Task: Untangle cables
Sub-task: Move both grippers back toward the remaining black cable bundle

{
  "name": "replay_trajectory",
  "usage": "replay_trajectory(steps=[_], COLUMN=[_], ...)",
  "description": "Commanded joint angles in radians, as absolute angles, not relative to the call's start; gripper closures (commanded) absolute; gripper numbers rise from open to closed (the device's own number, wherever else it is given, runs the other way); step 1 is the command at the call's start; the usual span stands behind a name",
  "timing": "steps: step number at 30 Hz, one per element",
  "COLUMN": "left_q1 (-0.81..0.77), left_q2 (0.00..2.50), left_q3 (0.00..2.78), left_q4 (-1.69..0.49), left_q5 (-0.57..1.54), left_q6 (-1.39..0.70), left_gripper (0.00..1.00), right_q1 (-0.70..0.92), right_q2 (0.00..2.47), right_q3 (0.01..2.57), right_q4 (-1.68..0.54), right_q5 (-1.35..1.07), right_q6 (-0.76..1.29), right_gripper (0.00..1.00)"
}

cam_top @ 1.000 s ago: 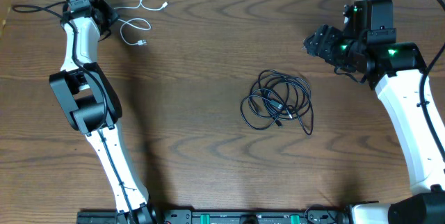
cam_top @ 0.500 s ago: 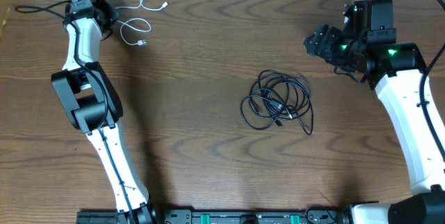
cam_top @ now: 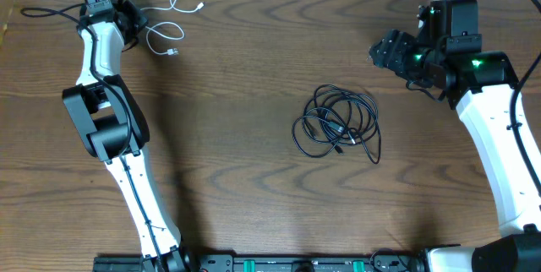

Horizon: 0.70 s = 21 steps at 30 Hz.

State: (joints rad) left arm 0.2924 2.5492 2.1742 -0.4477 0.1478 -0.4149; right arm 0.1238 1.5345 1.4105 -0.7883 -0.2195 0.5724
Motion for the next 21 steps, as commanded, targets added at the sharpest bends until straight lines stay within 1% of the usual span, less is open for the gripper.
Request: replay_trajectory(steps=[1,2,4,5,6,7,15,21], left_q1=[0.29,0.29,0.29,0.29,0.29,0.29,0.294,0.328], left_q2=[2.572,2.572,2.572,2.572,2.572,2.572,2.556,2.526], left_q3=[2.164,2.164,2.164,2.164,2.164,2.164,2.201,2.273], left_q4=[-0.451,-0.444,-0.429,-0.421,-0.411,-0.404,-0.31,-0.164], left_q5=[0.149,0.149,0.149,0.149,0.149,0.149,0.149,0.149], left_q6=[-0.429,-0.428,-0.428,-0.428,-0.428,-0.428,-0.31,-0.311], left_gripper=[0.59,0.62,0.77,0.81,0.89,0.92,0.93,0.93], right_q1=[0.133,0.133,0.133,0.133,0.133,0.133,0.133,0.133], right_q2=[1.538,1.538,1.538,1.538,1.538,1.538,1.538,1.538], right_q3=[1.411,1.411,1.411,1.411,1.411,1.411,1.411,1.411], right_q4=[-0.786,-0.786,-0.786,-0.786,-0.787,-0.788,-0.789,-0.786], right_q5=[-0.216,-0.216,-0.216,-0.216,-0.216,-0.216,-0.215,-0.215], right_q6=[0.56,0.56,0.56,0.56,0.56,0.56,0.56,0.56], right_gripper=[0.28,0.28,0.28,0.28,0.28,0.28,0.28,0.28])
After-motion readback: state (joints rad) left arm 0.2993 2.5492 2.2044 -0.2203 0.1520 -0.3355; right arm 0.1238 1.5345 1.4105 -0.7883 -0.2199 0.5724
